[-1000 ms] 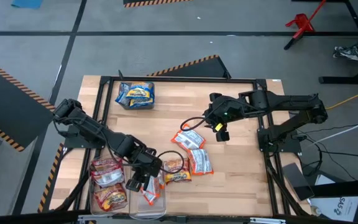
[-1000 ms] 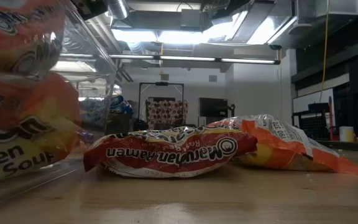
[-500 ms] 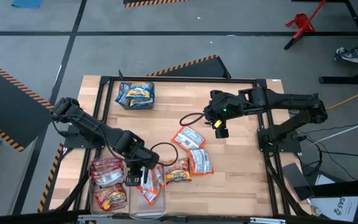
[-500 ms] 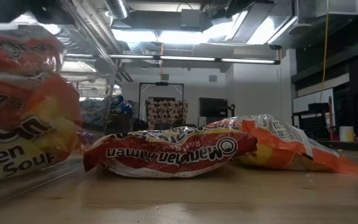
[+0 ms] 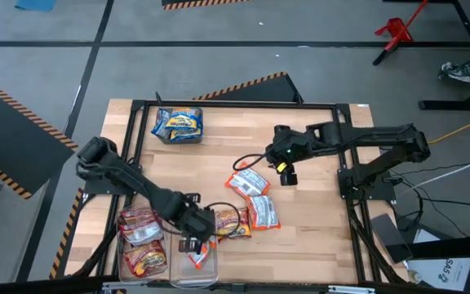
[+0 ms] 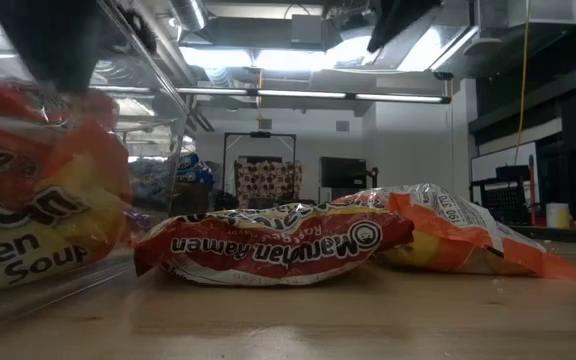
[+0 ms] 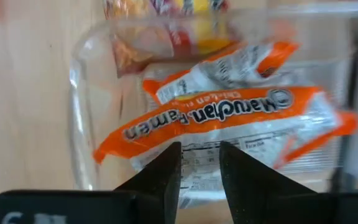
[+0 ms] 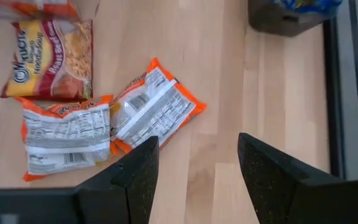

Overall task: Sort Maruchan noodles
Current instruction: Put the orange noodle pack into the right transparent bin

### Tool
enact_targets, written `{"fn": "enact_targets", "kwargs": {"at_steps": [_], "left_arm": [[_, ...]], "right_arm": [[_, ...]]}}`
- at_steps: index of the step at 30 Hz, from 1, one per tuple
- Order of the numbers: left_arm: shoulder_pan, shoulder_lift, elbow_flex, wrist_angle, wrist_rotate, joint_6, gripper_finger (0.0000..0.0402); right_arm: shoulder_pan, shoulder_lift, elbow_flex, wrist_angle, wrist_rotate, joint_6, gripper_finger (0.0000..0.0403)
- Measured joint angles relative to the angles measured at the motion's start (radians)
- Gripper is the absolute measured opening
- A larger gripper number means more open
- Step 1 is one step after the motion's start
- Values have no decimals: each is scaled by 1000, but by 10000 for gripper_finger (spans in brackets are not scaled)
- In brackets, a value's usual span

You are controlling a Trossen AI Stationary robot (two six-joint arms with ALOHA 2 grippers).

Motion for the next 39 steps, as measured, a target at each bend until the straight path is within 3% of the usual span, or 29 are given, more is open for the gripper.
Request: {"fn": "enact_targets", "kwargs": {"at_steps": [5,9,15,20,25,32,39], "left_arm": [[0,87,-2,-4,4,44,102],[2,87,-1,-2,23,31,102],[2,-11,-1,9,49,-29,102],[-2,-120,-1,50,-20,-89,102],[-9,-192,-1,106,-181,-114,102],[-12,-209,0,136,-269,-106,102],[-10,-208,-1,138,-297,-105,102]], "right_arm": [[0,0,-166,131,-18,29,202],[0,1,-294,237,-119,31,202],[0,1,-447,450,-280,23,202],[0,1,-544,594,-386,5,207],[9,7,-590,682,-389,-6,250],[88,118,-592,787,-411,-5,349],[111,254,-544,812,-320,-5,369]]}}
